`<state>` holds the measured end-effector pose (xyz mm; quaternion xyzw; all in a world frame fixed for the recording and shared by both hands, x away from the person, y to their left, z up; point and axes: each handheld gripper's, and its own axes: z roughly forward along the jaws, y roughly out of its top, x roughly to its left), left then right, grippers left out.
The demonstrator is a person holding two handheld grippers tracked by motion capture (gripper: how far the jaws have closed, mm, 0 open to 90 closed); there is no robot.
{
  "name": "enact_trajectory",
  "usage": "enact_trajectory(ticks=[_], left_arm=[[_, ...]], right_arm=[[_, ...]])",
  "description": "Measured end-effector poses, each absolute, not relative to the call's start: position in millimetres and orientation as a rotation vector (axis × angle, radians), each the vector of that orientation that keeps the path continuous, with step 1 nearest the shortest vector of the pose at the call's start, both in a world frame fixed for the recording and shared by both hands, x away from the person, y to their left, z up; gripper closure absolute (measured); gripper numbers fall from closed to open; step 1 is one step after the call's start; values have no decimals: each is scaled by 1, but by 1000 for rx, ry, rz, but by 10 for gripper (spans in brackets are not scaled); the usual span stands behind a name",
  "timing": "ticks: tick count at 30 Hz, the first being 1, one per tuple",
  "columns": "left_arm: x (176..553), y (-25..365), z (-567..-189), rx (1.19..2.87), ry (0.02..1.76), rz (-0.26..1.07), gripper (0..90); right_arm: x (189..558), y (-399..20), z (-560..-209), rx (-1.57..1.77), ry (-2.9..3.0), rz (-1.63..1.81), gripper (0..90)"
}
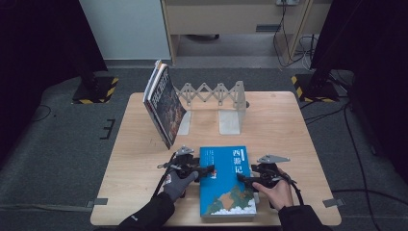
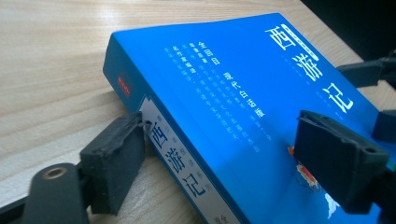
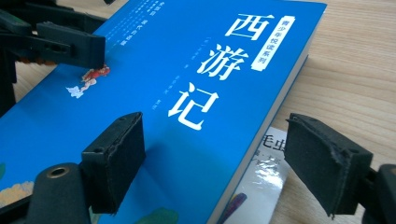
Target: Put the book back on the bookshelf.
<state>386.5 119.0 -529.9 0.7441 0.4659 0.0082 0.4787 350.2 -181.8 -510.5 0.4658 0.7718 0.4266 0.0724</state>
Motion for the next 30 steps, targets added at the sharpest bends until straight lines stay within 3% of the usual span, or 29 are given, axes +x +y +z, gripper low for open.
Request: enact_trajectory(ticks=[21, 30], left_arm=[[392, 115, -542, 1785, 1097, -25, 3], [396, 116, -544, 1746, 1100, -63, 1]], right_arm=[[352, -180, -517, 1461, 2306, 1354, 209], [352, -180, -518, 1476, 2304, 1365, 205]])
